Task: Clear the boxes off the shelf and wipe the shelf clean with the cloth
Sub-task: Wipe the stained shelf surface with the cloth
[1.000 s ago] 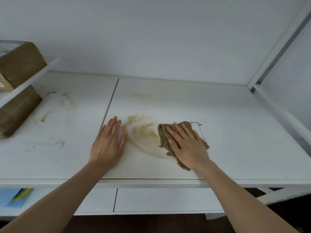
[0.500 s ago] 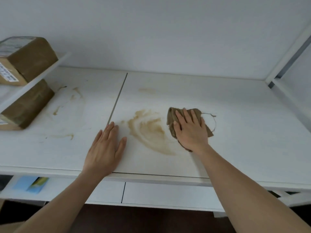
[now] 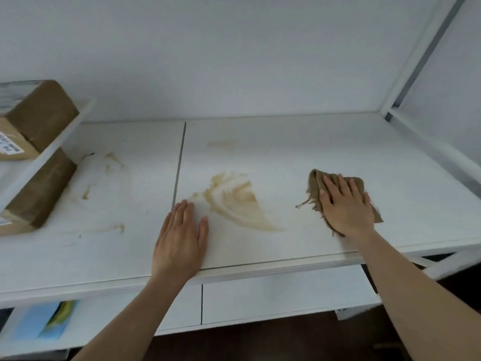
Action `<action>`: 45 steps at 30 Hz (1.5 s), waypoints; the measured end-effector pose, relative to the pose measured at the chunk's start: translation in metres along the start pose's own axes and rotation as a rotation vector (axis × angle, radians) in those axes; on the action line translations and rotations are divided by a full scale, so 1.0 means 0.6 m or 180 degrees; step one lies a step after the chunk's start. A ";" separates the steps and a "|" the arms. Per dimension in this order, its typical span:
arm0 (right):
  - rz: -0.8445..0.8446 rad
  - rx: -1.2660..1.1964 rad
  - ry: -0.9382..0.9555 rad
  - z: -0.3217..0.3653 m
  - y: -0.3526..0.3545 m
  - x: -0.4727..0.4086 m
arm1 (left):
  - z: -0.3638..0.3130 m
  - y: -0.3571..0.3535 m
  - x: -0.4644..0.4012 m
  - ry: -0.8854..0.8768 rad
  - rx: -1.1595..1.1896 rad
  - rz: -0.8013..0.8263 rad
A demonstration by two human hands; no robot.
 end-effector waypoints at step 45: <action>0.0053 0.0122 -0.0346 0.152 -0.036 -0.032 | 0.063 0.009 -0.061 -0.1256 -0.0114 0.0697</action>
Point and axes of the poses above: each hand's wrist, its own x-axis away from the middle knuckle, its own y-axis out of the back of the hand, z = x × y, the point moved 3 cm from there along -x, towards the middle knuckle, and after that the axes turned 4 degrees about -z, right-handed, at the moved point
